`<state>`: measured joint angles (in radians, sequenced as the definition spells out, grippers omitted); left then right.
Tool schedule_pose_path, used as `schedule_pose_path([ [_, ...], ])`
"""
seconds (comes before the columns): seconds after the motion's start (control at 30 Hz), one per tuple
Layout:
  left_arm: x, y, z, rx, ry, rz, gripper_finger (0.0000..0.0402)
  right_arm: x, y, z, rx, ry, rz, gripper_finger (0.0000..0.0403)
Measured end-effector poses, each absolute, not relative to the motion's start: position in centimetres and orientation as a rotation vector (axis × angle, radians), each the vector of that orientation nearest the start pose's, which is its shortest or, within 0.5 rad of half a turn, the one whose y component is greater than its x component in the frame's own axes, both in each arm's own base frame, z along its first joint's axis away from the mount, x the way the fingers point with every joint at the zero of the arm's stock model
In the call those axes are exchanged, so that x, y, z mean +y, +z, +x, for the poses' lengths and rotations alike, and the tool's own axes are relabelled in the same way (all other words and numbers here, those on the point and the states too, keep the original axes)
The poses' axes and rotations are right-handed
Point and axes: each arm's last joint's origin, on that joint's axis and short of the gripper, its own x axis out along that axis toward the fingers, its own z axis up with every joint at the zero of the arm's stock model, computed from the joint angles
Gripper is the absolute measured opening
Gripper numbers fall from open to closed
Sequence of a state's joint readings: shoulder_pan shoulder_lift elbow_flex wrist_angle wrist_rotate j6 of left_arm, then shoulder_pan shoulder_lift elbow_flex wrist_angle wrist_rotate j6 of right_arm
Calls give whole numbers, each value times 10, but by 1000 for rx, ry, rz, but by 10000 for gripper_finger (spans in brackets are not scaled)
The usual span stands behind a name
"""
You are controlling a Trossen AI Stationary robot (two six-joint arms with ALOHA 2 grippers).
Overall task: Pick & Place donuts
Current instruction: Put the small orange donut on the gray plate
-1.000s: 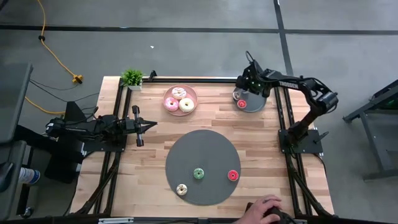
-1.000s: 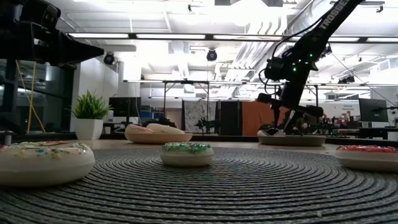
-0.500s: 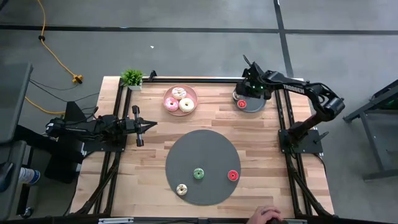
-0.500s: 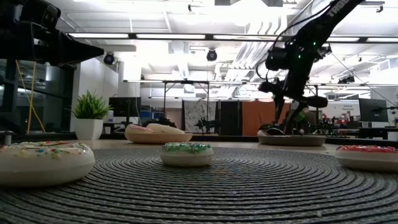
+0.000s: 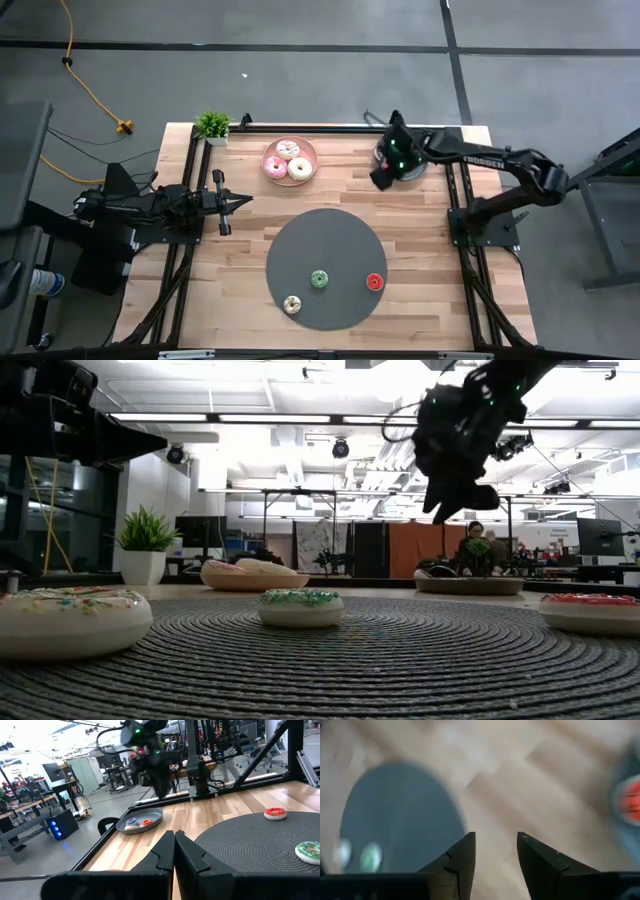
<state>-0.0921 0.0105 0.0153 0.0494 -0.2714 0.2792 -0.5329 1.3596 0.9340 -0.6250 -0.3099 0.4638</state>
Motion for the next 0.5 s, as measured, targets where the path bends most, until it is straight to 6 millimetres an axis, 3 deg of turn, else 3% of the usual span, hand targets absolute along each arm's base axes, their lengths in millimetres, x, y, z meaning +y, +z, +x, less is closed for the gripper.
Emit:
schedule_pose_path([
  [0.2, -1, 173, 97, -28, 186, 268, 0, -81, 232, 236, 1062, -119, 739, 136],
  [0.5, -1, 173, 97, -28, 185, 269, 0, -42, 226, 228, 1283, 111, 530, 136],
])
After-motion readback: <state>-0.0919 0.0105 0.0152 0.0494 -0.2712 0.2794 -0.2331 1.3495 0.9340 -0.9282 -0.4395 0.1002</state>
